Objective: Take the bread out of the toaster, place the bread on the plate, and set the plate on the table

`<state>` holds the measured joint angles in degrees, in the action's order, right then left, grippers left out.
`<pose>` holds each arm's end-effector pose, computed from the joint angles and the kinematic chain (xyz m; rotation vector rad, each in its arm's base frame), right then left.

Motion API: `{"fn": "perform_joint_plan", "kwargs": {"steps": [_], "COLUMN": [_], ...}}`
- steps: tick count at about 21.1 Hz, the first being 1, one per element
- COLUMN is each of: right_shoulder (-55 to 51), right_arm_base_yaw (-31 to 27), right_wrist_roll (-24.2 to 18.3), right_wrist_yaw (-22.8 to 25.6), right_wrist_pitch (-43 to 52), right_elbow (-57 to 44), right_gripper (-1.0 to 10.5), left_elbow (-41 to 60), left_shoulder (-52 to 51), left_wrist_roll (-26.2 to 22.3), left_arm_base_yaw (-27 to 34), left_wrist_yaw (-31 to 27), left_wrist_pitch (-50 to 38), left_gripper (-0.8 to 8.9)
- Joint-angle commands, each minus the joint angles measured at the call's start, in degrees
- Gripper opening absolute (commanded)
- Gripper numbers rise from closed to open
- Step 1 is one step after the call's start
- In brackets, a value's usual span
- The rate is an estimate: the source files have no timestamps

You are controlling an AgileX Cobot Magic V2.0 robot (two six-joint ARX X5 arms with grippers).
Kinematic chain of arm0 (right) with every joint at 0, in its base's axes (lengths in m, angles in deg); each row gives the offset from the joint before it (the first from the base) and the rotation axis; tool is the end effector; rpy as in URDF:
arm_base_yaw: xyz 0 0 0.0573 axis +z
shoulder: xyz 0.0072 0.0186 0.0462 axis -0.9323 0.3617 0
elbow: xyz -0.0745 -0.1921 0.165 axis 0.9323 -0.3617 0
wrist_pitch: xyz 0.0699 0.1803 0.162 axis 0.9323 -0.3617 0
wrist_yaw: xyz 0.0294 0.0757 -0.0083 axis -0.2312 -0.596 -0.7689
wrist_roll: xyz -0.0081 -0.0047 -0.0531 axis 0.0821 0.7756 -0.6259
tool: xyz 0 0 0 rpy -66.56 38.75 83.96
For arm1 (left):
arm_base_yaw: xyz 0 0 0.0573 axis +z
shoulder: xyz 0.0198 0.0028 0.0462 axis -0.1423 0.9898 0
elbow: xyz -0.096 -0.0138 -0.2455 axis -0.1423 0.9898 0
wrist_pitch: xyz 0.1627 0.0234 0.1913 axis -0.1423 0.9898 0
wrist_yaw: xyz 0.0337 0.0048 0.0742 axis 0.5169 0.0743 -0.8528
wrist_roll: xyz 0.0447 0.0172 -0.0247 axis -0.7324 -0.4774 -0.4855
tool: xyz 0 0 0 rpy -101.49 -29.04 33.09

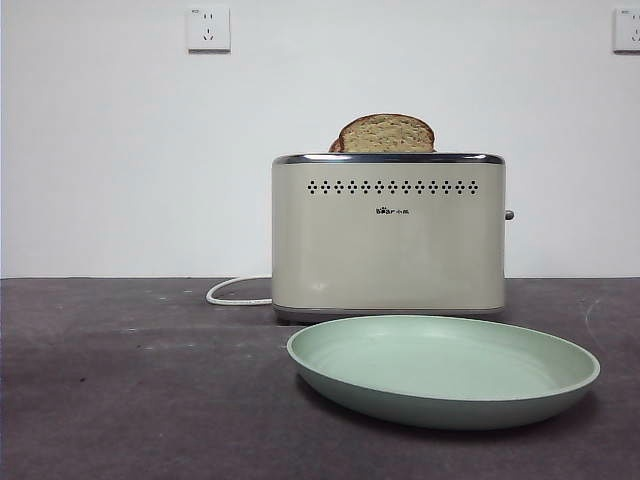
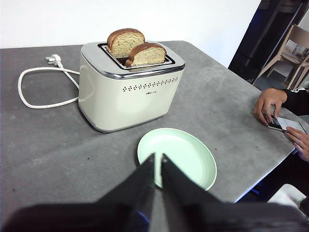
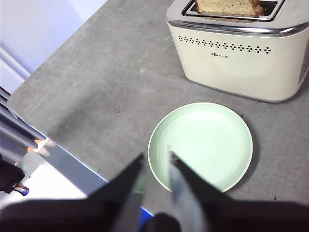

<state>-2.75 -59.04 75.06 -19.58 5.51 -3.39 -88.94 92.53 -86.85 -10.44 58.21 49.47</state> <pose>0.0736 0.0279 0.3654 0.0982 0.6036 0.7007 0.0390 -0.0189 0.3584 -0.1454 0.3783 -0.6639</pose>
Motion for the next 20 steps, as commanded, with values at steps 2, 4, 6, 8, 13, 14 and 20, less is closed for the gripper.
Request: {"fn": "perform_joint_plan", "kwargs": {"steps": [2,4,6,8,13,14,20], "right_shoulder": [0.0,0.0,0.0,0.1,0.1,0.1,0.4], "right_arm_base_yaw": [0.1,0.1,0.1,0.1,0.1,0.1,0.1], "right_wrist_roll": [-0.2,-0.2,-0.2,-0.2,-0.2,-0.2,-0.2], "right_wrist_yaw": [-0.1,-0.1,-0.1,-0.1,-0.1,-0.1,0.0], "right_wrist_pitch": [0.2,0.2,0.2,0.2,0.2,0.2,0.2], "right_elbow": [0.1,0.1,0.1,0.1,0.1,0.1,0.1], "right_gripper": [5.4,5.7,5.7,5.7,5.7,5.7,5.7], "left_elbow": [-0.2,-0.2,-0.2,-0.2,-0.2,-0.2,-0.2], "left_shoulder": [-0.1,-0.1,-0.1,0.1,1.9,2.6,10.1], "left_wrist_roll": [-0.5,-0.5,-0.5,-0.5,-0.7,-0.7,-0.7], "left_arm_base_yaw": [0.1,0.1,0.1,0.1,0.1,0.1,-0.3], "left_wrist_yaw": [0.1,0.2,0.3,1.0,2.7,3.5,7.6], "left_wrist_pitch": [-0.3,-0.6,-1.2,-2.2,-6.6,-7.9,-20.0], "left_gripper": [5.19,5.39,5.39,5.39,5.39,5.39,5.39]}}
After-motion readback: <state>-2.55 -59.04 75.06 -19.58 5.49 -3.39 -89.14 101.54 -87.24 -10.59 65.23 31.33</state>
